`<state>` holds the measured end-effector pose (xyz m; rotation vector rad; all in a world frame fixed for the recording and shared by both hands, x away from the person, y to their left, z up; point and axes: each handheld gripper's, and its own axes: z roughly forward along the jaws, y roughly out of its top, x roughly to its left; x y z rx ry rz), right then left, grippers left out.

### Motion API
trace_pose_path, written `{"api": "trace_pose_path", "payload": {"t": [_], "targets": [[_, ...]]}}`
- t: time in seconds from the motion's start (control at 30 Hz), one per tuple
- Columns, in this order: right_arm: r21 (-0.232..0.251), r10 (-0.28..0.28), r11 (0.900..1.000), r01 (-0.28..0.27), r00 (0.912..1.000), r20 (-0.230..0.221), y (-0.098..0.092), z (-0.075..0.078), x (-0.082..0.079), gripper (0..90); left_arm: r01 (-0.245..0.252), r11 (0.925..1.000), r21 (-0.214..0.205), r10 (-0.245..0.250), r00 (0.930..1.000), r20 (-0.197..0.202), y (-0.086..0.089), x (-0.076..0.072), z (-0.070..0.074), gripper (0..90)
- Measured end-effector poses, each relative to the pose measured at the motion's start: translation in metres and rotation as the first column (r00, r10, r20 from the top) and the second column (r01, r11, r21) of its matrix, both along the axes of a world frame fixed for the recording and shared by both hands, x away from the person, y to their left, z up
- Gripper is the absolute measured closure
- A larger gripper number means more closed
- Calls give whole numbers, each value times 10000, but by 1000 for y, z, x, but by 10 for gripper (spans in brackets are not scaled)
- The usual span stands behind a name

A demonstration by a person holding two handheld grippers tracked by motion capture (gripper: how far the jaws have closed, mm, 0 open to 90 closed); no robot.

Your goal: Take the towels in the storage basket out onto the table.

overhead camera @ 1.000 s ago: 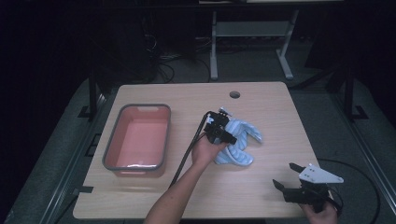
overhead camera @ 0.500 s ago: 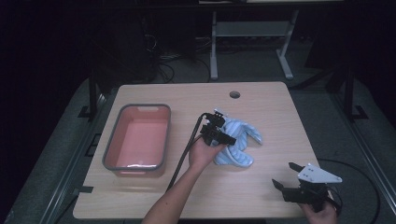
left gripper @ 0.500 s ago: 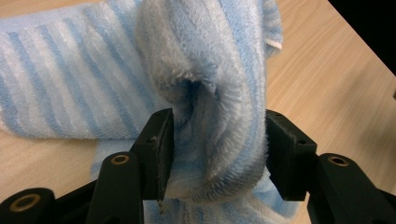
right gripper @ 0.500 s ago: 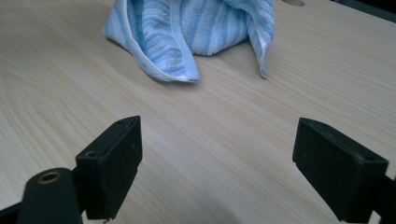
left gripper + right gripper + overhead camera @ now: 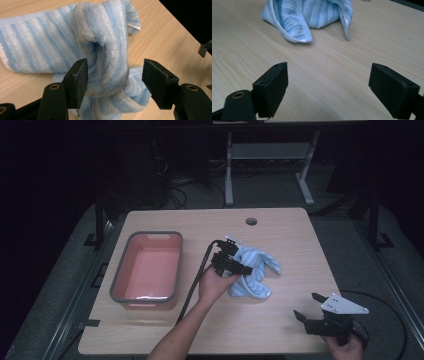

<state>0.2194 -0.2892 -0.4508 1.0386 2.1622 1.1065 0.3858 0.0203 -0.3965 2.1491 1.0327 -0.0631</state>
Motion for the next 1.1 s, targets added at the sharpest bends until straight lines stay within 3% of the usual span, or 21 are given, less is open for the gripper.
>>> {"api": "trace_pose_path", "payload": {"t": [0.1, 0.17, 0.63, 1.1], "targets": [[-2, -54, 10000, 54, 10000, -53, 0, 0, 1, 152, 203, 9997, 137, -203, 9998, 13, 3, -2, 2, 362], [-5, -52, 10000, 52, 10000, -42, -1, 0, 1, 152, 98, 9999, -26, -98, 9999, 73, 4, -5, 2, 359], [-62, -146, 9999, 145, 9998, -113, -2, -1, 3, 152, 194, 9998, 16, -194, 9995, 242, 21, -18, 0, 357], [-156, -209, 9997, 207, 9997, -136, -1, -3, 6, 152, 281, 9991, -322, -271, 9992, 302, 38, -36, -1, 354]]}}
